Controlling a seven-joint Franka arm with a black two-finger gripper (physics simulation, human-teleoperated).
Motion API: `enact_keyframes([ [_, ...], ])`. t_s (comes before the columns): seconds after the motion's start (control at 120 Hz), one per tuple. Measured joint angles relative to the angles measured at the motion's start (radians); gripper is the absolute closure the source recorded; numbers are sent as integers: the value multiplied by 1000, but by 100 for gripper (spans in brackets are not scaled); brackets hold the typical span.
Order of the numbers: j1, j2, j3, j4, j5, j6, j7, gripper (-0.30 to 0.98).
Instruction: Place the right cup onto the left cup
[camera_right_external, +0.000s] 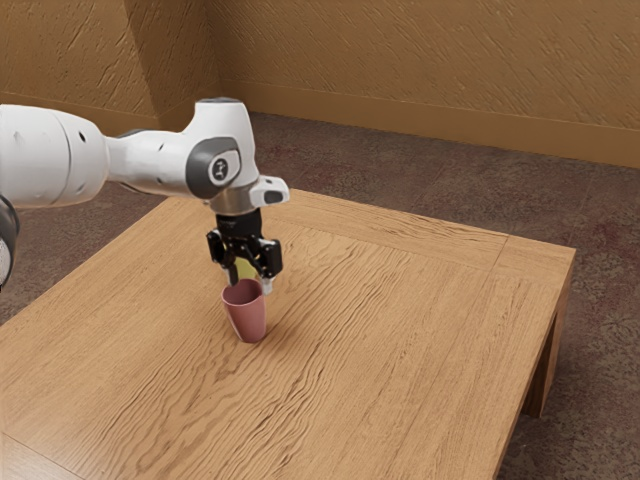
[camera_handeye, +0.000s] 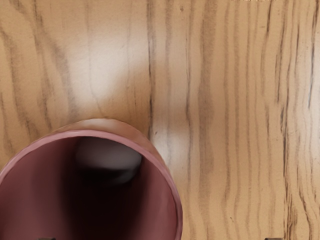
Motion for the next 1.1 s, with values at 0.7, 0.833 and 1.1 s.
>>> enact_keyframes([
  [0.7, 0, 75, 1, 2, -36, 55, -3, 61],
  [0.833, 0, 75, 1, 2, -34, 55, -4, 70],
  [1.1, -2, 63, 1, 4, -23, 52, -7, 77],
])
